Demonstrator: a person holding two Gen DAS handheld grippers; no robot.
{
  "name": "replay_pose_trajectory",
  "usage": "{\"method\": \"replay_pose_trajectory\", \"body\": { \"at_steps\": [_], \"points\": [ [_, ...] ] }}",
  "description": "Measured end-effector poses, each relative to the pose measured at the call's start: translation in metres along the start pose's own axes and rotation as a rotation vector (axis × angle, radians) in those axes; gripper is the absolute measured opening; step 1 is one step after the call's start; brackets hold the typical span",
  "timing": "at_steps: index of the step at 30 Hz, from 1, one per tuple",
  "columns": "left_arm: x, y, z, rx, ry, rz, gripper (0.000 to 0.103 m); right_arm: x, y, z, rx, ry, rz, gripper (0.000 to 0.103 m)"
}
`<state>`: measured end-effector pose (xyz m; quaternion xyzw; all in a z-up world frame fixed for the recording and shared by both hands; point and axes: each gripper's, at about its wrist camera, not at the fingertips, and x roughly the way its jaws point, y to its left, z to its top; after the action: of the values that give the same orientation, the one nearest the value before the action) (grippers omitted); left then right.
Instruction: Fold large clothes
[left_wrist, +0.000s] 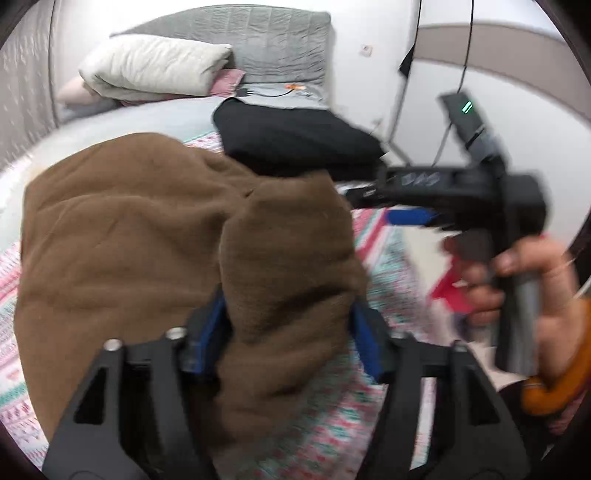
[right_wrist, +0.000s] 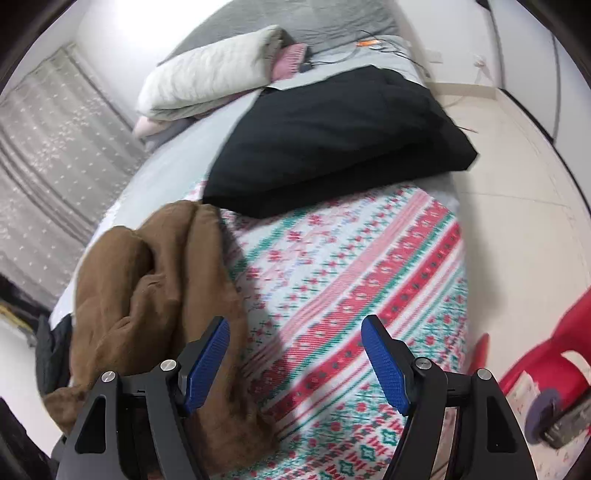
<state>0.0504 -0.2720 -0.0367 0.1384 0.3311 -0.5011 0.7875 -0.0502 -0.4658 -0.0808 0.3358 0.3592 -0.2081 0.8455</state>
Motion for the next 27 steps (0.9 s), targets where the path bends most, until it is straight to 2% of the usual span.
{"method": "replay_pose_trajectory", "body": {
  "at_steps": [3,6,7,8,9,10,13,15,16,18,19,21,22,24,27],
  "points": [
    [-0.036,-0.001,-0.006,-0.036,-0.019,-0.077,0.069,-0.014,0.013,0.002,-0.017,-0.042,0.097,0.075],
    [-0.061,0.002,-0.008,-0.059,-0.043,-0.088,0.076,-0.027,0.041,0.015,-0.082,-0.075,0.226,0.075],
    [-0.073,0.008,-0.010,-0.063,-0.059,-0.071,0.083,-0.028,0.052,0.021,-0.114,-0.071,0.265,0.075],
    [-0.082,0.013,-0.011,-0.070,-0.078,-0.042,0.085,-0.027,0.059,0.024,-0.136,-0.063,0.300,0.075],
    [-0.088,0.021,-0.013,-0.077,-0.090,-0.012,0.086,-0.023,0.068,0.028,-0.158,-0.044,0.343,0.075],
    [-0.094,0.031,-0.015,-0.088,-0.094,0.027,0.086,-0.016,0.083,0.035,-0.183,0.005,0.421,0.075],
    [-0.095,0.070,-0.025,-0.178,-0.033,0.157,0.086,0.014,0.116,0.053,-0.222,0.141,0.541,0.075],
    [-0.092,0.088,-0.035,-0.229,0.006,0.194,0.086,0.036,0.135,0.060,-0.265,0.208,0.500,0.075],
    [-0.089,0.097,-0.040,-0.251,0.018,0.209,0.086,0.057,0.149,0.062,-0.299,0.261,0.402,0.075],
    [-0.082,0.114,-0.048,-0.293,0.033,0.231,0.086,0.087,0.164,0.058,-0.331,0.359,0.282,0.073],
    [-0.078,0.119,-0.050,-0.311,0.038,0.236,0.086,0.100,0.172,0.053,-0.347,0.400,0.268,0.070],
    [-0.065,0.132,-0.051,-0.358,0.047,0.231,0.086,0.103,0.189,0.046,-0.425,0.402,0.262,0.023],
    [-0.064,0.136,-0.051,-0.380,0.040,0.217,0.086,0.096,0.197,0.046,-0.454,0.373,0.261,0.016],
    [-0.068,0.142,-0.048,-0.405,0.019,0.202,0.086,0.076,0.201,0.052,-0.450,0.327,0.291,0.014],
    [-0.069,0.140,-0.043,-0.406,-0.002,0.192,0.086,0.022,0.180,0.065,-0.365,0.190,0.427,0.012]
  ]
}}
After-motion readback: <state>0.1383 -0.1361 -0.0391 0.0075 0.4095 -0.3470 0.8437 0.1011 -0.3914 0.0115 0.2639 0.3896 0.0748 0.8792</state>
